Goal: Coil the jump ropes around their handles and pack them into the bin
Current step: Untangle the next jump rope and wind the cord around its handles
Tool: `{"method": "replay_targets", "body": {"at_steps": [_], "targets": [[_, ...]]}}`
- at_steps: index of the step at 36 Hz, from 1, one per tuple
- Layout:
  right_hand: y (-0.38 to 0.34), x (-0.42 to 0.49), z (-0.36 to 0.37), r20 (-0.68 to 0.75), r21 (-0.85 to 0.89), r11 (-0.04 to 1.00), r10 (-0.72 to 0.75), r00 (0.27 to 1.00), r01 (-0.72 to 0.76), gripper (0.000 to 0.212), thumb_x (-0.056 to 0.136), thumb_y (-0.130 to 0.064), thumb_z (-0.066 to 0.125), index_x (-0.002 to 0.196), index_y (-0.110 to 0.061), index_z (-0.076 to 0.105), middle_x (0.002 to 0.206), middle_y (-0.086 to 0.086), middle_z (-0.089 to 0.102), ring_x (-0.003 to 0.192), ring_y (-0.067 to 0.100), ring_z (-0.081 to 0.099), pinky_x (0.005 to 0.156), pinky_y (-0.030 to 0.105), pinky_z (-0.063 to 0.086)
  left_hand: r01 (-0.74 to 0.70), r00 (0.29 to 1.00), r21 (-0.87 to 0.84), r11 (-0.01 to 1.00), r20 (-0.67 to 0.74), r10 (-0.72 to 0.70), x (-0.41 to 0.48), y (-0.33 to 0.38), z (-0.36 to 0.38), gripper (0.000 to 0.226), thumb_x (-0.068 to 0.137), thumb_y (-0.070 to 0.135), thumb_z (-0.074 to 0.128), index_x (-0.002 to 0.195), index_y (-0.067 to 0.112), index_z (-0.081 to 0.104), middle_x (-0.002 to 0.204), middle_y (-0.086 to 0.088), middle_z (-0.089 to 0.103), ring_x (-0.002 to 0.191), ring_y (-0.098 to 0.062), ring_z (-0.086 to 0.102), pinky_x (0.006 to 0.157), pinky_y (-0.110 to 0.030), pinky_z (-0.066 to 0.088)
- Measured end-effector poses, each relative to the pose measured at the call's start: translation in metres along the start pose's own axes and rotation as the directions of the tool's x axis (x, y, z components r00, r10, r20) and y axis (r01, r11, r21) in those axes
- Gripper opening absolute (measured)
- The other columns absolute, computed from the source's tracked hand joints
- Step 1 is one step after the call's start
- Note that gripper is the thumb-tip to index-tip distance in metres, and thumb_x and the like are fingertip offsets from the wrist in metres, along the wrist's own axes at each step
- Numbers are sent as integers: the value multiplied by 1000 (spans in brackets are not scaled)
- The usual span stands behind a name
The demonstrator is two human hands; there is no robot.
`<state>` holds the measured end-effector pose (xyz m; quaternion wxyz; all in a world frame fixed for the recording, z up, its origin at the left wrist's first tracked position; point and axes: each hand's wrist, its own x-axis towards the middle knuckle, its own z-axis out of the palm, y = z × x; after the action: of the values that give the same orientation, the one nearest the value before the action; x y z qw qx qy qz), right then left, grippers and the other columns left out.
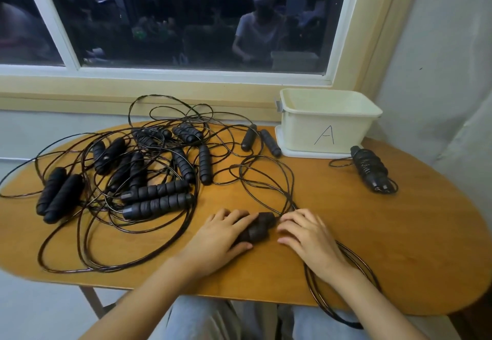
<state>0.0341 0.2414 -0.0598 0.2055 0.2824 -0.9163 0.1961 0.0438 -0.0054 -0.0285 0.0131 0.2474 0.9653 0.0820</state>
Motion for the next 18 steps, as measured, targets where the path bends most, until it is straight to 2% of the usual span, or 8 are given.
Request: {"method": "replay_targets", "body": {"at_steps": [3,5,8,13,18], "targets": [[-2,1,3,8,51,999,-10,1000,10,38,79,-29,74,115,-25,63,115,-8,56,104,4,48,75,22,53,-13,999,-14,1000,-48,13,-2,-3,4,66,96,61,39,154,43,13,153,15,29,129,-13,30,108,-31,32],[-4,4,3,20,45,998,-35,999,34,42,77,-28,75,117,-24,63,117,-6,55,99,4,49,72,18,51,-35,996,6,999,-76,35,-5,-4,8,65,95,64,33,154,43,15,152,13,33,126,-15,35,105,-33,36],[-4,10,6,37,53,997,-63,997,61,30,79,-30,75,107,-24,66,117,-8,53,98,6,50,72,21,51,-53,992,68,996,-109,61,-7,-1,10,67,95,68,25,154,38,16,151,6,39,123,-19,42,101,-36,42],[-3,14,12,-42,56,997,-42,998,44,13,81,-28,74,81,-20,65,108,-7,57,92,7,45,66,22,44,-64,995,52,997,-71,67,-5,-3,5,65,98,61,27,156,36,9,155,6,29,134,-18,31,110,-34,31],[-1,10,11,-88,68,998,12,996,-6,11,83,-27,67,80,-17,65,105,-6,62,101,9,47,71,19,47,-38,998,-15,999,-60,37,-5,-7,-1,68,92,67,31,154,42,17,154,13,32,132,-12,35,105,-30,32]]}}
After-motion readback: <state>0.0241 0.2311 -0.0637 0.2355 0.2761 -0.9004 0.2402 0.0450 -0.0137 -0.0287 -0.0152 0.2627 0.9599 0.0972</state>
